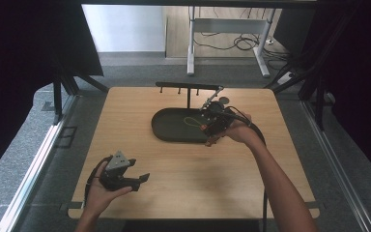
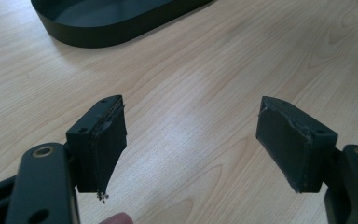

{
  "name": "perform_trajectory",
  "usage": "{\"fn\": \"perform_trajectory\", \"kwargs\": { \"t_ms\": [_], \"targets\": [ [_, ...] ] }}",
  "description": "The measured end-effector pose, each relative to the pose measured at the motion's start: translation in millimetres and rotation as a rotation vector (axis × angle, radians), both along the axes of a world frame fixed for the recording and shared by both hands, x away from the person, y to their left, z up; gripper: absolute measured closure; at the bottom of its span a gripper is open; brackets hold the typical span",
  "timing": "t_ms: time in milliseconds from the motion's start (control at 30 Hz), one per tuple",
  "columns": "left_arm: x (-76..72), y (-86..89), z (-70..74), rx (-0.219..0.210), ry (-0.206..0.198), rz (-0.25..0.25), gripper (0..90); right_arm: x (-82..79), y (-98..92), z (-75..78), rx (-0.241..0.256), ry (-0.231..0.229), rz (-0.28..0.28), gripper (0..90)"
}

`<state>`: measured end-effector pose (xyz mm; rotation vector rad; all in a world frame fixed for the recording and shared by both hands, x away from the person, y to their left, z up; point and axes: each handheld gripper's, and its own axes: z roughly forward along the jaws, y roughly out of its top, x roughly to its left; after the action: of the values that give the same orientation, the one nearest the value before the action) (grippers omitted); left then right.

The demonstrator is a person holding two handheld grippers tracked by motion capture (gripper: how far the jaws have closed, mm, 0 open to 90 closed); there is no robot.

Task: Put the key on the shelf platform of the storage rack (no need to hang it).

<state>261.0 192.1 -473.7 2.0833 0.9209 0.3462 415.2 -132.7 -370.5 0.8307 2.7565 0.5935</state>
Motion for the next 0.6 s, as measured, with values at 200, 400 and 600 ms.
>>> {"fn": "perform_trajectory", "kwargs": {
  "t_ms": [200, 400, 600],
  "targets": [
    [0.2, 0.3, -0.3, -0.004, -0.001, 0.004, 24.6, 7.7, -1.2, 1.6, -0.002, -0.004, 0.003, 67.1],
    [-0.1, 0.9, 0.1, -0.009, -0.003, 0.006, 24.7, 15.7, -0.9, 0.8, 0.008, 0.002, -0.013, 67.1],
    [0.2, 1.5, -0.1, -0.011, -0.003, 0.005, 24.6, 23.7, 0.7, -1.0, 0.000, 0.007, -0.018, 67.1]
  ]
}}
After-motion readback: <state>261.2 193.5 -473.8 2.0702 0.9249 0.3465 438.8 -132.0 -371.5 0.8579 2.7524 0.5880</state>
